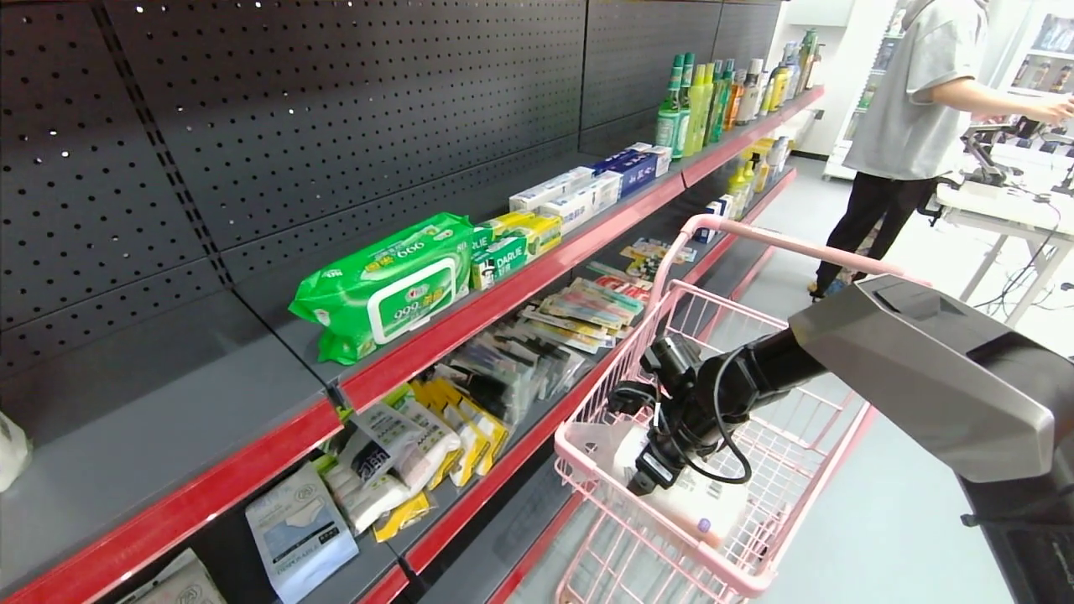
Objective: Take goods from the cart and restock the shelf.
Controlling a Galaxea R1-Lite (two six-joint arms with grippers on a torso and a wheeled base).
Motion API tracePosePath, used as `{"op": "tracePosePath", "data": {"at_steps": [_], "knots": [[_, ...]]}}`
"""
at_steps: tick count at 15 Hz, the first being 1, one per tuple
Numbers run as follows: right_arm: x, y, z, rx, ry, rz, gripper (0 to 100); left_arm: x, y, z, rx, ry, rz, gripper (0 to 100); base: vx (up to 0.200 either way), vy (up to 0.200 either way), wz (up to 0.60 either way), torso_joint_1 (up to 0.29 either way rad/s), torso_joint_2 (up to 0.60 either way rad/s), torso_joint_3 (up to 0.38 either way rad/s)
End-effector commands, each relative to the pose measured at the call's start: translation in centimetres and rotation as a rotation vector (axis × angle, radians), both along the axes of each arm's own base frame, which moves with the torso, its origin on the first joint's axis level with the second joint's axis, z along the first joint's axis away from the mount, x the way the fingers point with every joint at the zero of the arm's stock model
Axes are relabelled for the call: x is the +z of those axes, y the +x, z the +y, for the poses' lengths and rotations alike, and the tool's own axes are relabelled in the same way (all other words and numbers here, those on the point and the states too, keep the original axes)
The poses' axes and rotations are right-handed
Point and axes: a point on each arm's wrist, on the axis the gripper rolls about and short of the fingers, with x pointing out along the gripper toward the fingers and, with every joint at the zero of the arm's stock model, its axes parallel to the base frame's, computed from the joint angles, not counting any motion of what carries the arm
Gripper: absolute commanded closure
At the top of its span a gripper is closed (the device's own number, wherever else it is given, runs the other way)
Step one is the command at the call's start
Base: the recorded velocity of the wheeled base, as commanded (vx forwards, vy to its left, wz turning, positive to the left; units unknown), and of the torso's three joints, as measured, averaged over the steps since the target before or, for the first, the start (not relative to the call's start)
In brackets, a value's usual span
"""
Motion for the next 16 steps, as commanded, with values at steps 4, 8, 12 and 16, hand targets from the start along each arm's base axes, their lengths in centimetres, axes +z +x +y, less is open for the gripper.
{"op": "tracePosePath", "data": {"at_steps": [4, 8, 12, 16], "knots": [[0.2, 0.4, 0.0, 0.013, -0.005, -0.019, 0, 0.0, 0.0, 0.0, 0.0, 0.0, 0.001, 0, 0.0, 0.0, 0.0, -0.052, 0.13, 0.084], [1.0, 1.2, -0.2, -0.007, -0.022, -0.057, 0, 0.0, 0.0, 0.0, 0.0, 0.0, 0.001, 0, 0.0, 0.0, 0.0, 0.0, 0.0, 0.0], [1.1, 1.1, 0.0, -0.015, -0.039, -0.06, 0, 0.0, 0.0, 0.0, 0.0, 0.0, 0.001, 0, 0.0, 0.0, 0.0, 0.0, 0.0, 0.0], [1.7, 1.1, -0.1, -0.017, -0.064, 0.017, 0, 0.0, 0.0, 0.0, 0.0, 0.0, 0.002, 0, 0.0, 0.0, 0.0, 0.0, 0.0, 0.0]]}}
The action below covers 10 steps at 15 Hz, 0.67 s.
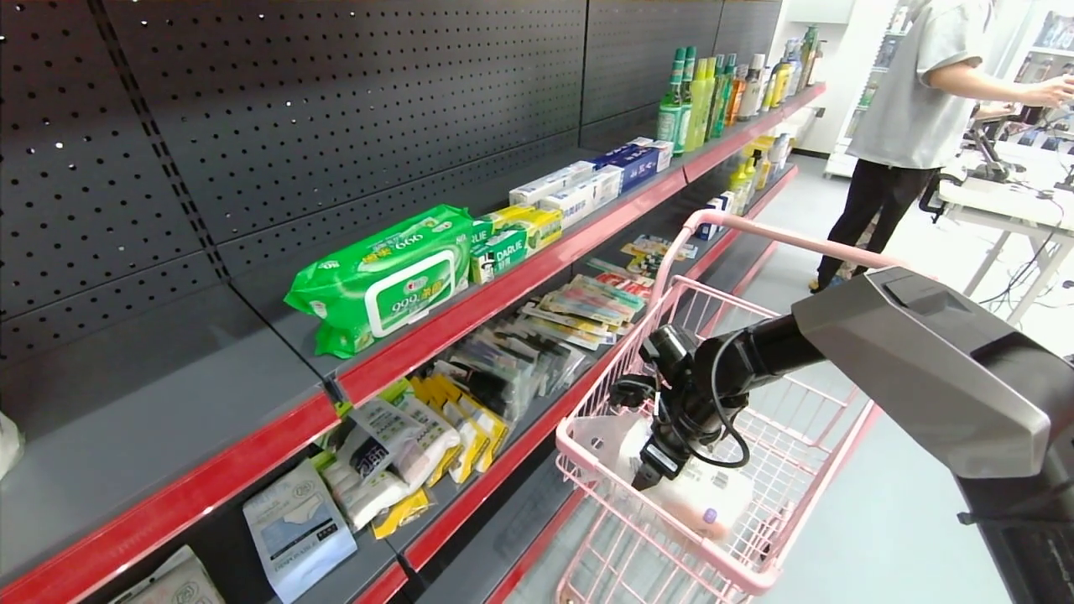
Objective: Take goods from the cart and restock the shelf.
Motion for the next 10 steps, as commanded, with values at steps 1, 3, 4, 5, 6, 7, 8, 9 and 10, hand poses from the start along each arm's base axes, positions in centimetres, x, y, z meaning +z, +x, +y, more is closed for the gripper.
{"op": "tracePosePath", "data": {"at_steps": [1, 3, 4, 5, 6, 7, 8, 9, 10], "knots": [[0.1, 0.6, 0.3, -0.003, 0.004, -0.017, 0, 0.0, 0.0, 0.0, 0.0, 0.0, 0.001, 0, 0.0, 0.0, 0.0, 0.0, 0.0, 0.0], [-0.1, 0.6, 0.4, -0.007, 0.001, -0.013, 0, 0.0, 0.0, 0.0, 0.0, 0.0, 0.001, 0, 0.0, 0.0, 0.0, 0.0, 0.0, 0.0], [-0.3, 0.6, 0.4, -0.003, -0.003, -0.011, 0, 0.0, 0.0, 0.0, 0.0, 0.0, 0.002, 0, 0.0, 0.0, 0.0, 0.0, 0.0, 0.0], [-0.6, 0.5, 0.5, 0.004, -0.019, -0.008, 0, 0.0, 0.0, 0.0, 0.0, 0.0, 0.002, 0, 0.0, 0.0, 0.0, 0.0, 0.0, 0.0], [-0.8, 0.4, 0.5, 0.006, -0.038, -0.008, 0, 0.0, 0.0, 0.0, 0.0, -0.002, 0.002, 0, 0.0, 0.0, 0.0, 0.0, 0.0, 0.0], [-1.0, 0.4, 0.5, 0.011, -0.058, -0.011, 0, 0.0, 0.0, 0.0, 0.0, -0.002, 0.002, 0, 0.0, 0.0, 0.0, 0.0, 0.0, 0.0], [-1.1, 0.4, 0.7, 0.013, -0.066, -0.019, 0, 0.0, 0.0, 0.0, 0.0, -0.002, 0.002, 0, 0.0, 0.0, 0.0, 0.0, 0.0, 0.0], [-1.3, 0.4, 0.6, 0.012, -0.074, -0.014, 0, 0.0, 0.0, 0.0, 0.0, -0.002, 0.001, 0, 0.0, 0.0, 0.0, 0.0, 0.0, 0.0], [-1.4, 0.5, 0.7, 0.006, -0.071, -0.016, 100, 0.0, 0.0, 0.0, 0.0, -0.002, 0.001, 0, 0.0, 0.0, 0.0, 0.0, 0.0, 0.0]]}}
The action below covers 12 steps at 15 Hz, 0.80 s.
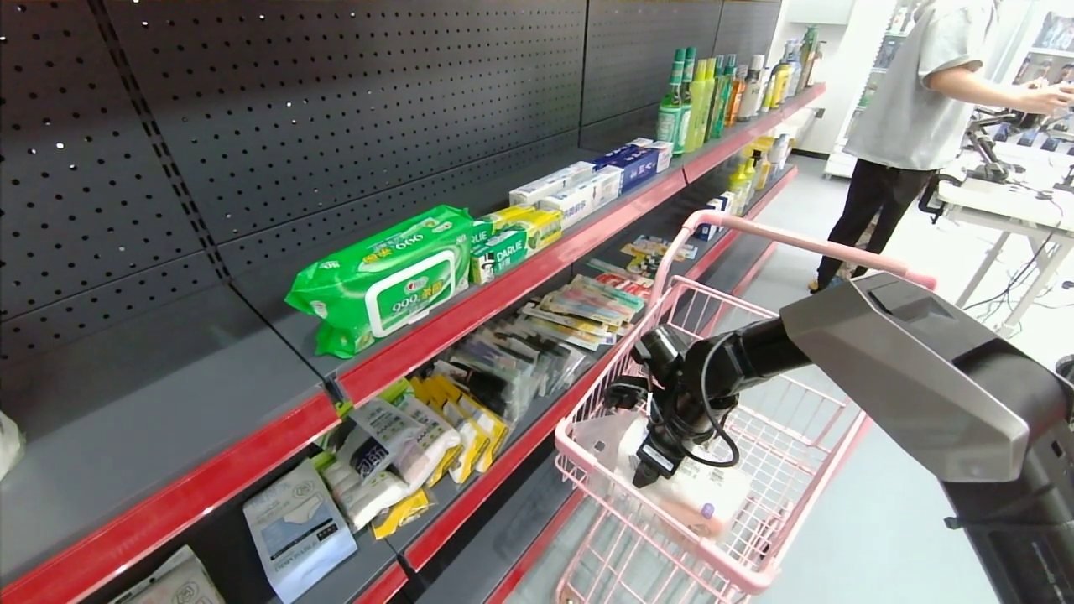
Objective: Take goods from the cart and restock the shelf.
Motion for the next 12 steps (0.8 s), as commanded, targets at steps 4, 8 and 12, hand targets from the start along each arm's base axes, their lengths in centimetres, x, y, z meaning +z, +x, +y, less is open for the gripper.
{"op": "tracePosePath", "data": {"at_steps": [4, 8, 12], "knots": [[0.3, -0.3, -0.3, -0.01, -0.003, 0.004, 100, 0.0, 0.0, 0.0, 0.0, 0.0, 0.0, 0, 0.0, 0.0, 0.0, 0.0, 0.0, 0.0], [4.9, -2.2, -0.8, -0.066, 0.041, -0.04, 100, 0.0, 0.0, 0.0, 0.0, 0.0, 0.0, 0, 0.0, 0.0, 0.0, 0.0, 0.0, 0.0], [10.6, -2.9, -3.3, -0.203, 0.119, -0.093, 100, 0.0, 0.0, 0.0, 0.0, 0.0, 0.0, 0, 0.0, 0.0, 0.0, 0.0, 0.0, 0.0]]}}
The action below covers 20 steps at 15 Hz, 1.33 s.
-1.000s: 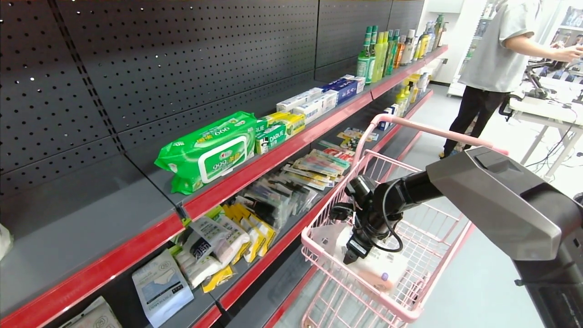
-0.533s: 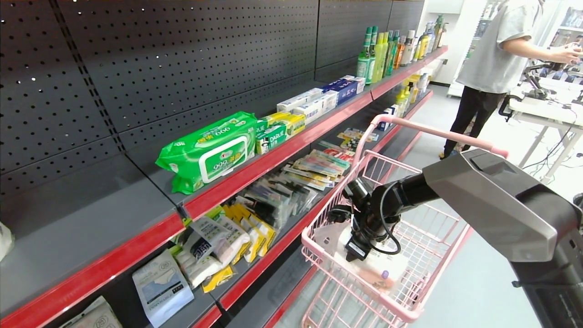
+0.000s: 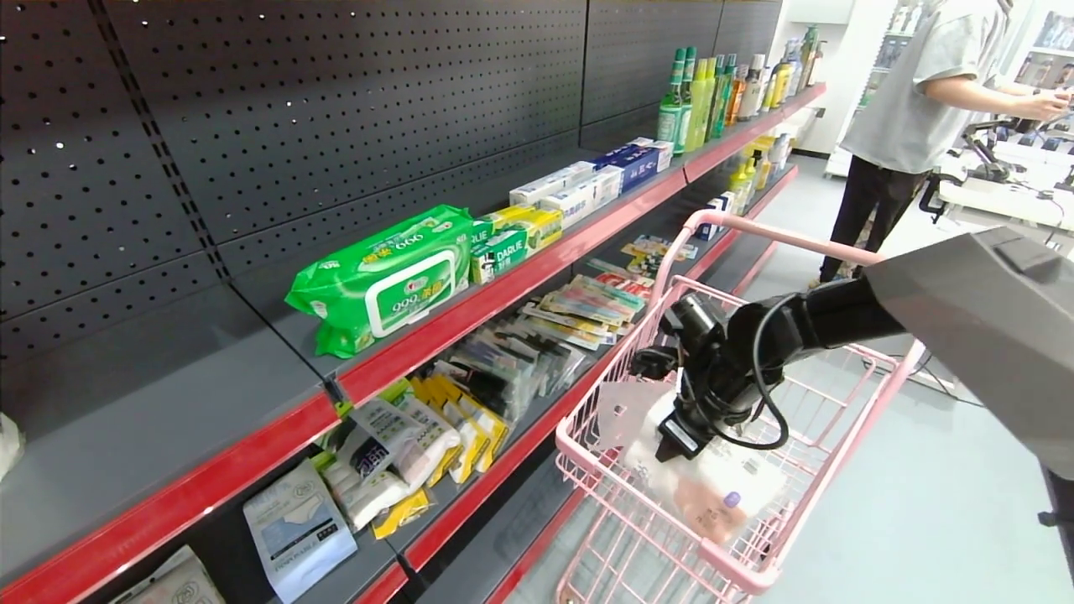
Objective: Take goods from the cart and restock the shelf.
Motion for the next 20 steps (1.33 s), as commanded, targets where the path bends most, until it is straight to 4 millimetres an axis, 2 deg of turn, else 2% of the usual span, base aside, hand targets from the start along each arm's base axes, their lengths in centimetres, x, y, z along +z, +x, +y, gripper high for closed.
{"op": "tracePosePath", "data": {"at_steps": [1, 3, 6, 7, 8, 9, 10, 11, 12, 13, 16, 17, 18, 20], "knots": [[4.9, -0.6, -1.7, -0.064, 0.06, -0.105, 100, 0.0, 0.0, 0.0, 0.0, 0.0, 0.0, 0, 0.0, 0.0, 0.0, 0.0, 0.0, 0.0], [8.0, -1.7, -2.7, -0.133, 0.106, -0.169, 100, 0.0, 0.0, 0.0, 0.0, 0.0, 0.0, 0, 0.0, 0.0, 0.0, 0.0, 0.0, 0.0], [12.4, -4.4, -4.5, -0.187, 0.159, -0.264, 100, 0.0, 0.0, 0.0, -0.002, 0.0, 0.0, 0, 0.0, 0.0, 0.0, 0.0, 0.0, 0.0], [13.9, -6.0, -5.2, -0.198, 0.178, -0.301, 100, 0.0, 0.0, 0.0, -0.002, 0.0, 0.0, 0, 0.0, 0.0, 0.0, 0.0, 0.0, 0.0], [16.1, -9.1, -6.2, -0.205, 0.208, -0.358, 100, 0.0, 0.0, 0.0, -0.002, 0.0, 0.0, 0, 0.0, 0.0, 0.0, 0.0, 0.0, 0.0], [17.3, -11.1, -6.8, -0.213, 0.231, -0.405, 100, 0.0, 0.0, 0.0, -0.002, 0.0, 0.0, 0, 0.0, 0.0, 0.0, 0.0, 0.0, 0.0], [17.8, -12.2, -7.2, -0.217, 0.24, -0.437, 100, 0.0, 0.0, 0.0, -0.002, 0.0, 0.0, 0, 0.0, 0.0, 0.0, 0.0, 0.0, 0.0], [19.2, -14.9, -8.1, -0.239, 0.233, -0.527, 100, 0.0, 0.0, 0.0, -0.002, 0.0, 0.0, 0, 0.0, 0.0, 0.0, 0.0, 0.0, 0.0], [19.5, -15.9, -8.5, -0.266, 0.202, -0.563, 100, 0.0, 0.0, 0.0, -0.002, 0.0, 0.0, 0, 0.0, 0.0, 0.0, 0.0, 0.0, 0.0], [19.9, -18.2, -9.3, -0.334, 0.187, -0.625, 100, 0.0, 0.0, 0.0, -0.002, 0.0, 0.0, 0, 0.0, 0.0, 0.0, 0.0, 0.0, 0.0], [21.2, -24.0, -11.4, -0.424, 0.349, -0.851, 100, 0.0, 0.0, 0.0, -0.002, 0.0, 0.0, 0, 0.0, 0.0, 0.0, 0.0, 0.0, 0.0], [21.1, -25.2, -11.7, -0.422, 0.358, -0.88, 100, 0.0, 0.0, 0.0, -0.002, 0.0, 0.0, 0, 0.0, 0.0, 0.0, 0.0, 0.0, 0.0], [20.4, -29.5, -13.2, -0.456, 0.32, -0.975, 100, 0.0, 0.0, 0.0, -0.002, 0.0, 0.0, 0, 0.0, 0.0, 0.0, 0.0, 0.0, 0.0], [18.5, -33.7, -14.7, -0.545, 0.223, -1.074, 100, 0.0, 0.0, 0.0, -0.002, 0.0, 0.0, 0, 0.0, 0.0, 0.0, 0.0, 0.0, 0.0]]}}
